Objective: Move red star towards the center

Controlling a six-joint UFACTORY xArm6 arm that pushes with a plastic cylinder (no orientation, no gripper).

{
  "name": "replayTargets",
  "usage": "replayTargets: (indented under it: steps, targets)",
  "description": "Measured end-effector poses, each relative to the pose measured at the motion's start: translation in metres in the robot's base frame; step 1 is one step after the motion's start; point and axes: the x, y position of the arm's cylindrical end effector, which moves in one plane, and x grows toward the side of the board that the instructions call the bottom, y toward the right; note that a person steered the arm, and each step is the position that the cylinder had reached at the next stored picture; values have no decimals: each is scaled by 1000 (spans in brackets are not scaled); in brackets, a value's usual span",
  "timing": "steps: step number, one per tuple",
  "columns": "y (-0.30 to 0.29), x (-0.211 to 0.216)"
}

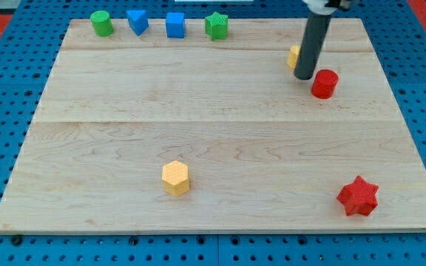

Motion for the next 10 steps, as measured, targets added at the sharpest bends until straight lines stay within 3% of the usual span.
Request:
replayTargets:
  steps: [1,3,4,6,7,8,10]
  targets:
    - [1,-2]
    - [-14,63]
    - [33,93]
    - [147,220]
    - [105,263]
    - [51,241]
    - [31,171]
